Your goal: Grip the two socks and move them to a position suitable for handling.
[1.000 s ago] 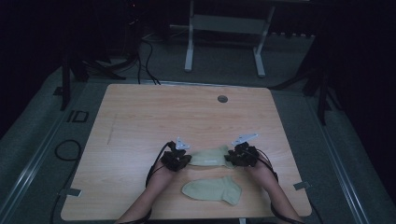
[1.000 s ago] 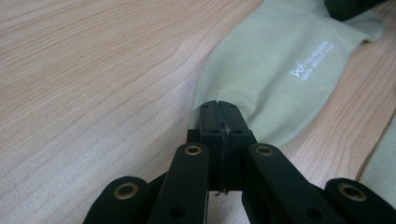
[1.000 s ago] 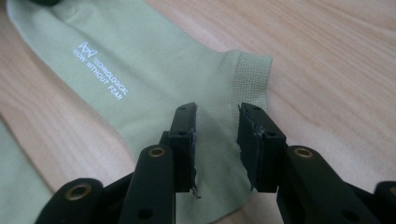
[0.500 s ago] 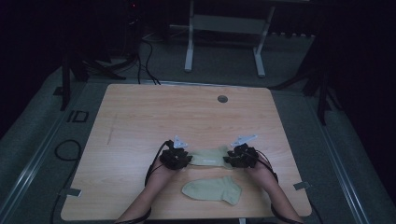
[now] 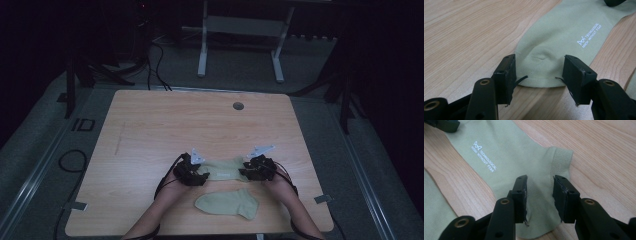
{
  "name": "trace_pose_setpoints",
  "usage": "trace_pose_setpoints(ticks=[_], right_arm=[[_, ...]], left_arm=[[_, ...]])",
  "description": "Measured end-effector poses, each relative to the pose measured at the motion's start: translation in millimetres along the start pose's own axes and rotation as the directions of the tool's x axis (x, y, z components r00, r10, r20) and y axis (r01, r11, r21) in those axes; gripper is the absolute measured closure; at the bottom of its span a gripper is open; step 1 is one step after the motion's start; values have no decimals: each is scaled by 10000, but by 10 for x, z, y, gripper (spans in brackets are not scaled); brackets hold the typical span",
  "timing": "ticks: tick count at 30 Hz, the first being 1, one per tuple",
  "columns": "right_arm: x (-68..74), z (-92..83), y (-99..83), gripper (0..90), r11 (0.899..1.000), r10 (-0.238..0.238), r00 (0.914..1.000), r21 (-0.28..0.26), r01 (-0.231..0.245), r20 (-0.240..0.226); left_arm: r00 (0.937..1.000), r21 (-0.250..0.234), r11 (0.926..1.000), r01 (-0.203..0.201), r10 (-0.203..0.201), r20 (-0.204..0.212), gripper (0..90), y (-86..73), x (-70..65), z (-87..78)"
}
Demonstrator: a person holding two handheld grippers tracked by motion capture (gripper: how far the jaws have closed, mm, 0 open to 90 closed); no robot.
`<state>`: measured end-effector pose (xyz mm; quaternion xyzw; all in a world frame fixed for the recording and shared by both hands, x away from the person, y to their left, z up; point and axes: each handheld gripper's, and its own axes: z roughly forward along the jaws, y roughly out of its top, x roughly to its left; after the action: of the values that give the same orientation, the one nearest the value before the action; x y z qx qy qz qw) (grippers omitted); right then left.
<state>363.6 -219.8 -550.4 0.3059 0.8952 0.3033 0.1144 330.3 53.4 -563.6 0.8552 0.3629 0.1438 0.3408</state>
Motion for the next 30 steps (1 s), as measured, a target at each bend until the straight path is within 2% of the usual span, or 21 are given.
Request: trace_pose_setpoints(ticks=[3, 8, 10, 13, 16, 19, 20, 22, 30], right_arm=[[-1, 0, 2, 635, 10000, -15, 10000, 13, 15, -11], [8, 1, 35, 611, 9998, -63, 9999, 197, 65, -96], [22, -14, 57, 589, 9994, -188, 9998, 298, 191, -89], [21, -73, 84, 570, 10000, -33, 9996, 60, 34, -276], [44, -142, 104, 547, 10000, -63, 9996, -7, 63, -262], [57, -183, 107, 538, 10000, -10, 9997, -74, 8, -260], [63, -193, 105, 534, 10000, -7, 9997, -95, 5, -248], [119, -245, 86, 522, 9999, -116, 9997, -35, 115, -211], [252, -383, -20, 473, 9998, 121, 9993, -179, -127, -368]], left_arm=[[10000, 18, 10000, 0, 0, -5, 442, 1, 0, -1], [9994, -31, 9995, 301, -300, 169, 406, 14, 2, -10], [9982, -199, 9983, 544, -539, 265, 405, 17, 7, -45], [9961, -273, 9971, 708, -692, 542, 390, 37, 12, -148], [9965, -338, 9977, 595, -574, 601, 384, 50, -11, -263], [9957, -339, 9972, 673, -650, 660, 377, 48, -24, -316], [9944, -329, 9964, 786, -760, 737, 377, 33, -46, -381], [9929, -378, 9955, 865, -830, 856, 377, 10, -69, -422], [9933, -224, 9979, 605, -580, 994, 378, -111, -195, -554]])
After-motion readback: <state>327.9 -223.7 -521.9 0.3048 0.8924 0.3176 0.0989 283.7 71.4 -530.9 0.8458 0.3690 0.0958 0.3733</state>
